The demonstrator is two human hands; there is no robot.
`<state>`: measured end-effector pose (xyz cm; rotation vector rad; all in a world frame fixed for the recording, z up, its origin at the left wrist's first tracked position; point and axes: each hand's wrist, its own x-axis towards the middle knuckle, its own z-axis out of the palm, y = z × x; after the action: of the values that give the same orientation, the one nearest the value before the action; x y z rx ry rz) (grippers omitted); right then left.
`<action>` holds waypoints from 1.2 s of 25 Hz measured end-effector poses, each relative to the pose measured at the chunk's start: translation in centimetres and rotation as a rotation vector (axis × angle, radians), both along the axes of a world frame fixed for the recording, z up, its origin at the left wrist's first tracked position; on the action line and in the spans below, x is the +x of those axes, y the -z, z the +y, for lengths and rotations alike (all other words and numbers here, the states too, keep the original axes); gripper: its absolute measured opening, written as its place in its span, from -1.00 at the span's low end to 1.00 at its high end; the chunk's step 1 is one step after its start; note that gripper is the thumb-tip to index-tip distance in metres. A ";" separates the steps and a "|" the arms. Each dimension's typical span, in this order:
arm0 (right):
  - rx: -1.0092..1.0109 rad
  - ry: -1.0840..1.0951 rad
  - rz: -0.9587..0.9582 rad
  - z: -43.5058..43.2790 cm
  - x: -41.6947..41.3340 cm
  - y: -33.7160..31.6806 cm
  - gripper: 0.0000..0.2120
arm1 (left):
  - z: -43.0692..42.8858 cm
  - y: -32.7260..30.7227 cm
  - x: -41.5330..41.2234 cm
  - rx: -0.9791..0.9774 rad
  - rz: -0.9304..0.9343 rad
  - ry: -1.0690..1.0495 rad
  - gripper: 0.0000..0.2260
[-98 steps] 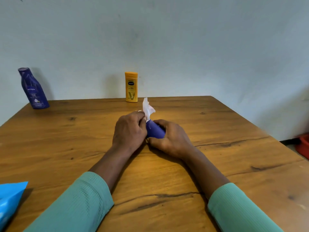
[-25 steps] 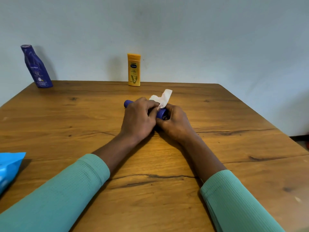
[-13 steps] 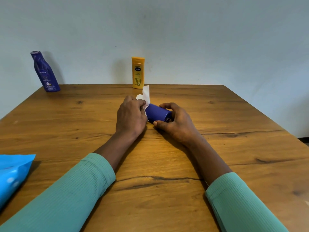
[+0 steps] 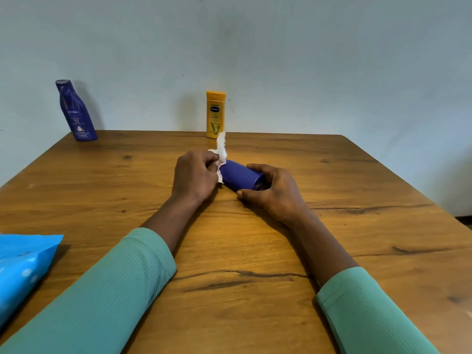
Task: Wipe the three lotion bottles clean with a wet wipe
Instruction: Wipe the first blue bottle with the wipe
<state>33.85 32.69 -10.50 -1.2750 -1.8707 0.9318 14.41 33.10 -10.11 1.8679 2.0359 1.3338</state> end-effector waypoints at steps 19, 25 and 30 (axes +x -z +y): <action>0.090 0.032 -0.275 -0.1 -0.1 -0.2 -0.32 | -0.4 -0.1 0.7 -0.067 0.144 0.142 -0.77; 0.202 0.040 -0.297 -0.2 0.1 -0.3 -0.43 | -2.2 0.1 1.2 -0.120 -0.013 0.413 -0.76; 0.198 0.018 -0.339 -0.4 0.2 -0.6 -0.34 | -0.3 0.1 0.7 -0.043 0.024 0.089 -0.78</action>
<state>34.09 32.34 -9.87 -1.3889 -2.1441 0.5262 15.15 32.83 -10.17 1.9404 1.9518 1.2418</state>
